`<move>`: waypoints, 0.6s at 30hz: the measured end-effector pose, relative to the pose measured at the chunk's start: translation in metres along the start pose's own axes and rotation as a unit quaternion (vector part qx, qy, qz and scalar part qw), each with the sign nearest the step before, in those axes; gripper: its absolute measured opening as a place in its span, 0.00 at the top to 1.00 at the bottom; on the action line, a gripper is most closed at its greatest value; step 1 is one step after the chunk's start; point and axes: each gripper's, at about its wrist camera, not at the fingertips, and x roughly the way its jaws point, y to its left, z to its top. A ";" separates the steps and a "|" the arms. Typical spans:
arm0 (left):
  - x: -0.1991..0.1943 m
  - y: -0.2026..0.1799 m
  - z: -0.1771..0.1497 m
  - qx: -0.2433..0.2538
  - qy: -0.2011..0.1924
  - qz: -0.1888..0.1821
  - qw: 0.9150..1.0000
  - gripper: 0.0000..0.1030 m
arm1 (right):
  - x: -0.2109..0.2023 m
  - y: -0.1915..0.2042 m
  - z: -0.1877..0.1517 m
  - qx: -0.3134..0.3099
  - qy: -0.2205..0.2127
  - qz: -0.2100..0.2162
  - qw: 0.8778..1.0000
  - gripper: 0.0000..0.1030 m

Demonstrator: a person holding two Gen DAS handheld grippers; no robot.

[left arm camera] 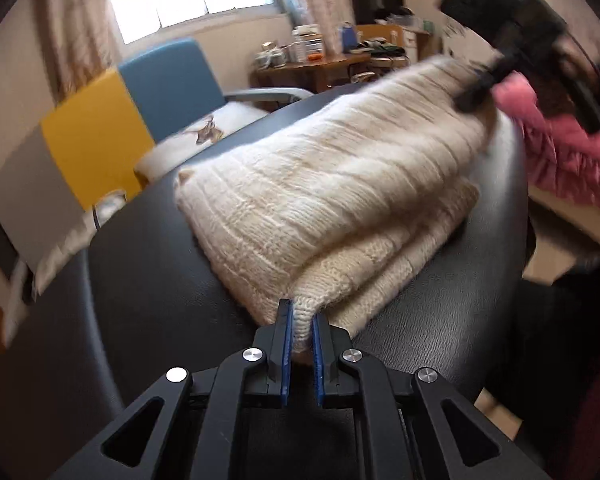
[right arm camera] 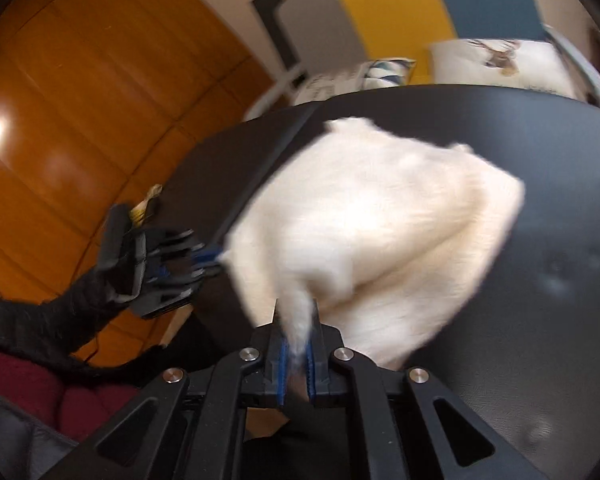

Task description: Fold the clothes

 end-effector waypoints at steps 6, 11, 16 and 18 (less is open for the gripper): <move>-0.003 -0.002 -0.005 -0.003 0.021 -0.036 0.999 0.90 | 0.042 -0.002 -0.021 0.016 0.078 0.024 0.997 0.92; -0.021 0.024 -0.005 -0.091 0.024 -0.094 0.991 0.85 | 0.022 -0.011 -0.023 0.053 0.037 0.066 0.996 0.76; -0.047 0.044 0.003 -0.154 -0.003 -0.126 0.980 0.82 | -0.028 -0.033 -0.013 0.113 -0.090 0.106 0.984 0.59; -0.051 0.054 0.011 -0.186 -0.027 -0.132 0.973 0.80 | -0.026 -0.053 -0.005 0.161 -0.113 0.106 0.975 0.46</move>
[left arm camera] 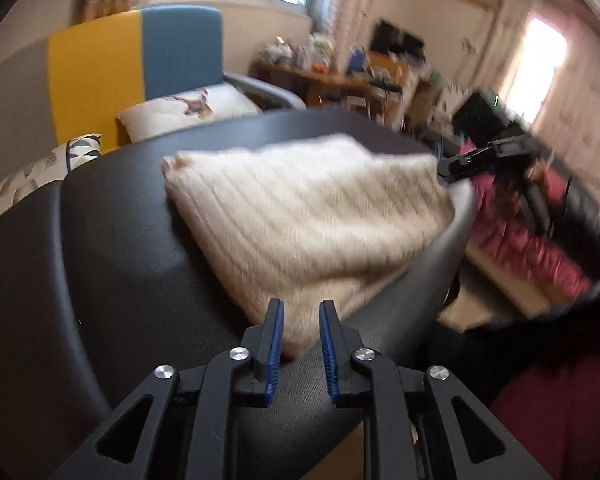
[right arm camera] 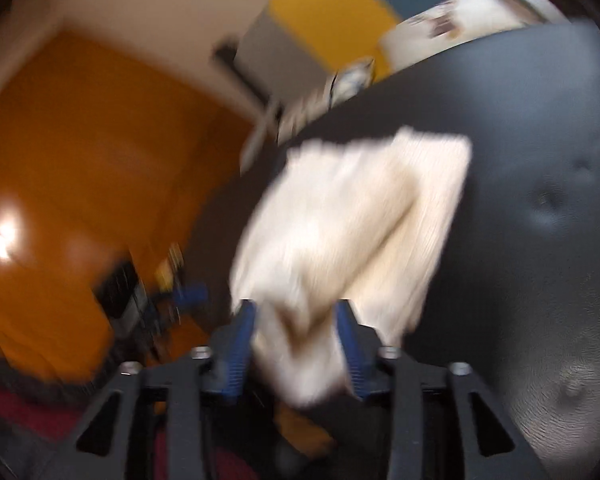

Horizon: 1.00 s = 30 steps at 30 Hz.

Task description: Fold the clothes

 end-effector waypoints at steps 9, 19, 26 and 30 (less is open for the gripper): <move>0.017 0.004 0.021 -0.077 -0.050 -0.018 0.996 0.79 | 0.045 -0.051 0.039 0.108 -0.054 -0.002 0.993 0.46; 0.027 -0.012 0.011 -0.055 -0.033 -0.031 0.997 0.78 | 0.054 0.040 0.061 -0.102 -0.032 -0.161 0.981 0.88; 0.052 -0.022 -0.010 -0.006 0.038 -0.015 0.999 0.77 | 0.042 0.041 0.096 -0.148 -0.030 -0.213 0.965 0.88; 0.067 -0.021 -0.020 -0.005 0.073 0.008 0.997 0.78 | 0.056 -0.008 0.090 -0.099 -0.002 -0.240 0.966 0.88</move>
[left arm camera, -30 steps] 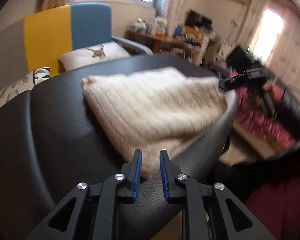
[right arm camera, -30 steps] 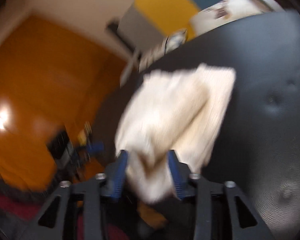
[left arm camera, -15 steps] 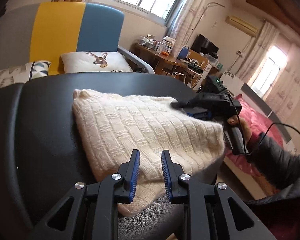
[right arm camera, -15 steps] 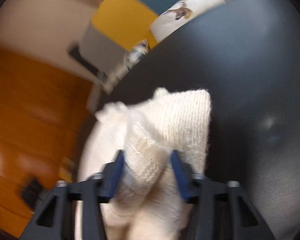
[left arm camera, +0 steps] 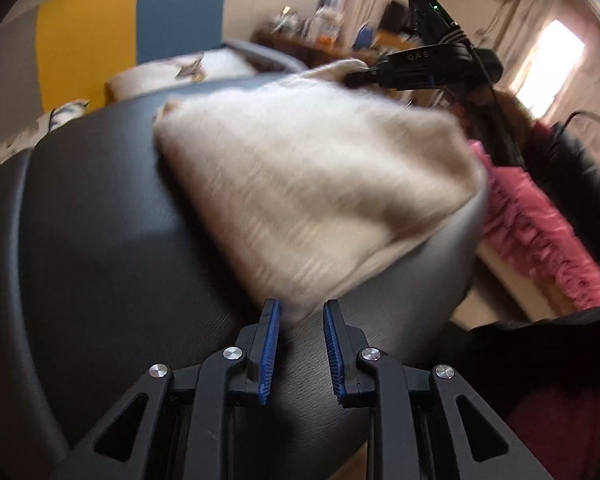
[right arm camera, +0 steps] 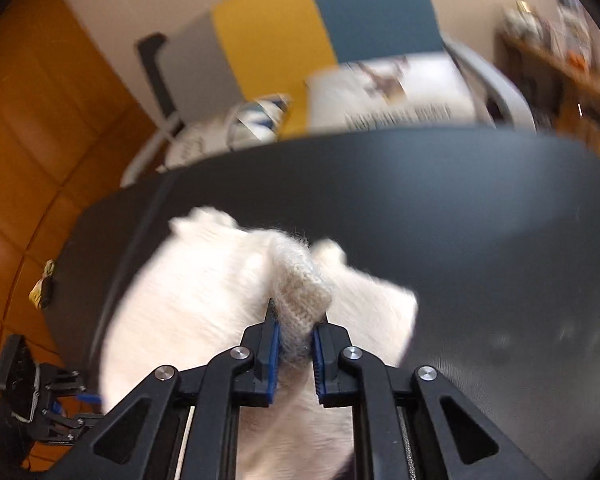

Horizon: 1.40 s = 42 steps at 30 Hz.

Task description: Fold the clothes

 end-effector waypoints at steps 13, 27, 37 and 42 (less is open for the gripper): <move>-0.006 -0.065 0.046 0.198 -0.035 -0.020 0.979 0.77 | -0.007 -0.016 0.006 -0.004 0.005 0.014 1.000 0.88; 0.053 -0.027 0.035 0.142 0.060 -0.033 0.987 0.77 | 0.006 -0.052 -0.018 0.003 0.032 0.016 0.999 0.88; 0.032 -0.026 0.053 0.115 0.048 -0.063 0.990 0.76 | -0.063 -0.051 -0.055 0.094 -0.006 0.158 0.983 0.73; 0.008 -0.022 0.068 0.095 0.016 -0.089 0.991 0.75 | -0.087 -0.034 -0.097 0.106 0.010 0.208 0.972 0.69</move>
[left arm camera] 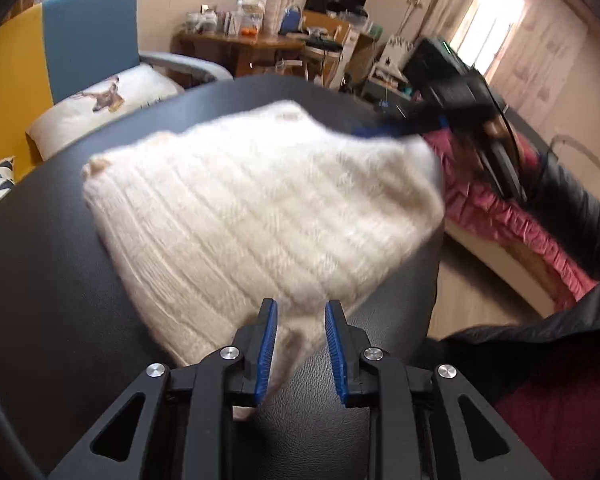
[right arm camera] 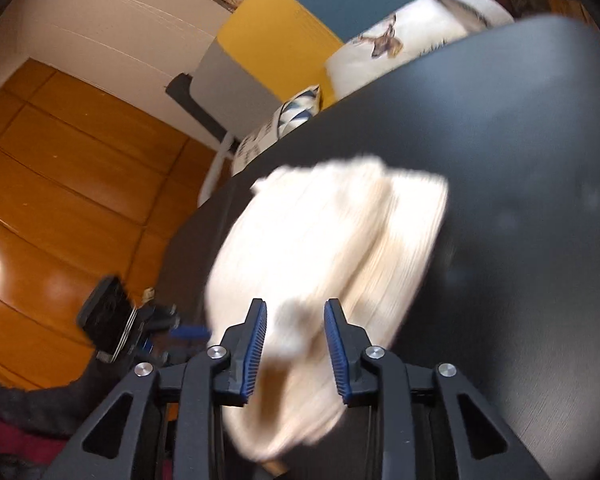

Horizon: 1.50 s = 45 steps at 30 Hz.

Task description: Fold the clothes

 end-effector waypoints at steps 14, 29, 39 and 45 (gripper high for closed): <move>0.016 0.028 0.092 0.013 -0.035 0.010 0.999 0.73 | 0.033 0.024 -0.030 -0.034 0.034 -0.073 0.996 0.83; 0.132 -0.004 0.224 0.177 0.119 -0.017 0.977 0.37 | 0.040 0.010 -0.070 -0.096 0.045 -0.094 0.990 0.89; 0.194 0.004 0.240 0.183 0.186 -0.050 0.964 0.28 | 0.038 -0.023 -0.072 -0.006 0.013 0.010 1.000 0.72; 0.191 0.016 0.228 0.156 0.191 -0.061 0.967 0.28 | 0.045 0.011 -0.078 -0.120 -0.003 -0.066 0.991 0.70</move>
